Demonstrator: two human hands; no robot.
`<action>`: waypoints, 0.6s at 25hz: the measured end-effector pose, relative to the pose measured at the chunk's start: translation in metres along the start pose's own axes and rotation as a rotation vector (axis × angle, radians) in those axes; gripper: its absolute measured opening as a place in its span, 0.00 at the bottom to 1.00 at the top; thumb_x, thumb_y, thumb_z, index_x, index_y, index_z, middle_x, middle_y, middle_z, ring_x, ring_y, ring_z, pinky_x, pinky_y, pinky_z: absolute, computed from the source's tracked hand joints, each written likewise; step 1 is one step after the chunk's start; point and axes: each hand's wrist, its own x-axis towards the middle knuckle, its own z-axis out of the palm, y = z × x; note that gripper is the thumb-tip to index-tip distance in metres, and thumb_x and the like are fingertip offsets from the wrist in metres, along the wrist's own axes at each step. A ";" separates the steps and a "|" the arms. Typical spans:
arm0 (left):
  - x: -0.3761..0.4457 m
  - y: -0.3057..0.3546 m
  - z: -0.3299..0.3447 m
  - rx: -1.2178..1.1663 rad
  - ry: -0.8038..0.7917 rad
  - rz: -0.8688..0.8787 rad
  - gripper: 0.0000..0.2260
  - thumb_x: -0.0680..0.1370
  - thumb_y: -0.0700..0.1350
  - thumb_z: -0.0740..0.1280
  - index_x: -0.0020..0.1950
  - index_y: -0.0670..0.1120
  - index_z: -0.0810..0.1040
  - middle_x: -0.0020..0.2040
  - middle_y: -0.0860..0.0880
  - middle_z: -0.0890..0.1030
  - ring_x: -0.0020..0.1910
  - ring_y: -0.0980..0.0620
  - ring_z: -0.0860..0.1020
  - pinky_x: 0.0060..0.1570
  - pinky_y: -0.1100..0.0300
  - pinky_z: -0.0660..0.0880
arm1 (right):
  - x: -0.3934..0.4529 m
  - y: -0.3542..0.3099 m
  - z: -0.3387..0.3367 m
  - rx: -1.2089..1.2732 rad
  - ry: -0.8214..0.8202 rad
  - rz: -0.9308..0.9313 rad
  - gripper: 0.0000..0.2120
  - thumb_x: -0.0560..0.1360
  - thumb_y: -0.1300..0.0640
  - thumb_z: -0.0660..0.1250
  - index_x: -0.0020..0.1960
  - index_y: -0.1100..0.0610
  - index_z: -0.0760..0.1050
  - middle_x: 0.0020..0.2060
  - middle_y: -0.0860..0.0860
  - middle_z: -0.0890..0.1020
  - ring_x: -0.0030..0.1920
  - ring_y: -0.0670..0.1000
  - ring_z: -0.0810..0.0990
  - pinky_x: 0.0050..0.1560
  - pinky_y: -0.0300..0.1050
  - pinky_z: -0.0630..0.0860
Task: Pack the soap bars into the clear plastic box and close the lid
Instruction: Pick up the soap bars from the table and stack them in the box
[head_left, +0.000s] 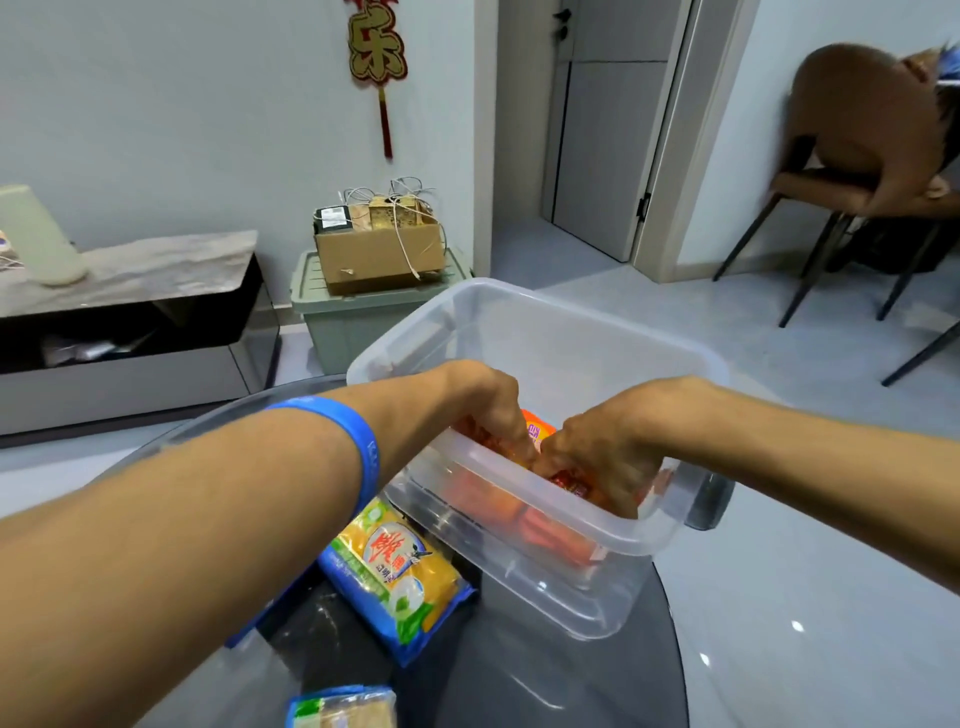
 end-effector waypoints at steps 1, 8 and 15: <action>-0.002 -0.001 0.000 -0.019 0.008 0.016 0.27 0.70 0.51 0.77 0.62 0.36 0.77 0.58 0.38 0.82 0.52 0.39 0.83 0.55 0.46 0.80 | -0.002 -0.003 0.000 0.004 -0.014 0.008 0.32 0.72 0.58 0.73 0.72 0.44 0.65 0.47 0.46 0.72 0.45 0.50 0.71 0.41 0.33 0.67; -0.011 -0.007 -0.005 0.369 -0.169 -0.061 0.23 0.79 0.52 0.66 0.72 0.44 0.71 0.68 0.43 0.77 0.56 0.44 0.78 0.51 0.55 0.74 | -0.011 -0.009 -0.004 0.105 -0.002 0.091 0.26 0.73 0.58 0.72 0.69 0.48 0.70 0.53 0.47 0.72 0.50 0.51 0.71 0.47 0.40 0.67; -0.039 -0.036 -0.017 0.361 -0.252 -0.105 0.20 0.79 0.49 0.66 0.71 0.48 0.73 0.67 0.42 0.77 0.60 0.42 0.79 0.59 0.49 0.76 | -0.005 -0.020 -0.007 0.144 0.058 0.096 0.20 0.72 0.53 0.73 0.62 0.51 0.77 0.59 0.48 0.79 0.55 0.52 0.77 0.50 0.42 0.69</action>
